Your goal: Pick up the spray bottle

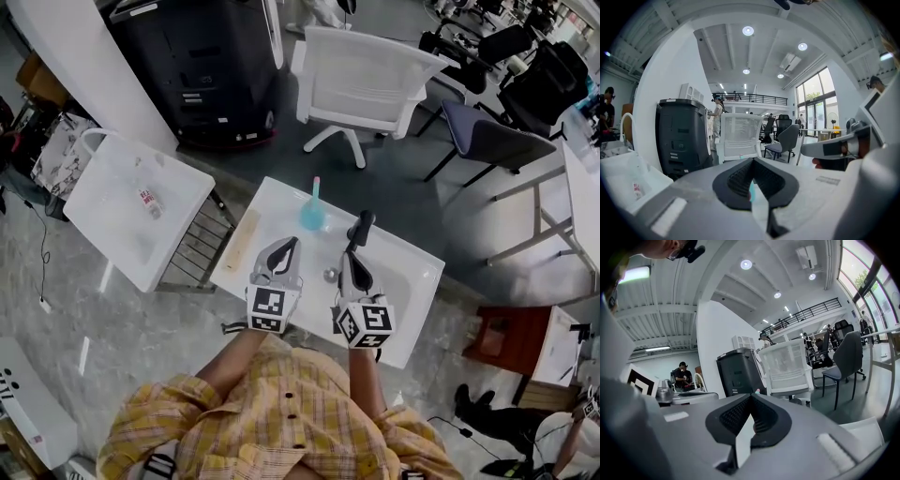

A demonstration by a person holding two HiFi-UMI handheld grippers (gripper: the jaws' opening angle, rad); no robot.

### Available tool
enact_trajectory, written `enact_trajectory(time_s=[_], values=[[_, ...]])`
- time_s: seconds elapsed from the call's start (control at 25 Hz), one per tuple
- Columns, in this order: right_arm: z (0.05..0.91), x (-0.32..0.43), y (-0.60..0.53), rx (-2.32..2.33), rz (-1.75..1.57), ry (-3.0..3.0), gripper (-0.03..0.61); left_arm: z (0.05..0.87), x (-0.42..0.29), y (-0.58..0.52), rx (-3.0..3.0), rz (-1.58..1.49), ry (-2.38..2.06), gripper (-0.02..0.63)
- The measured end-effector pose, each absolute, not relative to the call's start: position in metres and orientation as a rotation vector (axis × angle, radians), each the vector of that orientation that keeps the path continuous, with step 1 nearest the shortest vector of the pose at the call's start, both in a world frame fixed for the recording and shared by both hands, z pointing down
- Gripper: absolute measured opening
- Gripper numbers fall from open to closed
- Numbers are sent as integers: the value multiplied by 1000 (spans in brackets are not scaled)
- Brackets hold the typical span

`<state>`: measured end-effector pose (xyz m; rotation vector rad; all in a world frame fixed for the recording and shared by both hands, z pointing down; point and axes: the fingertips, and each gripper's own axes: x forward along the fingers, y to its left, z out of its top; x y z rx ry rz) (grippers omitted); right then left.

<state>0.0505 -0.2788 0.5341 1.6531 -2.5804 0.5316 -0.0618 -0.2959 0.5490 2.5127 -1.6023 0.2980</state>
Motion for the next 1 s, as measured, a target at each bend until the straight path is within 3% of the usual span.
enact_trajectory(time_s=[0.64, 1.0], values=[[557, 46, -306, 1713, 595, -2489, -2, 584, -53, -355, 2477, 378, -1530, -7], [570, 49, -310, 1726, 621, -2454, -2, 605, -43, -374, 2445, 409, -1507, 75]])
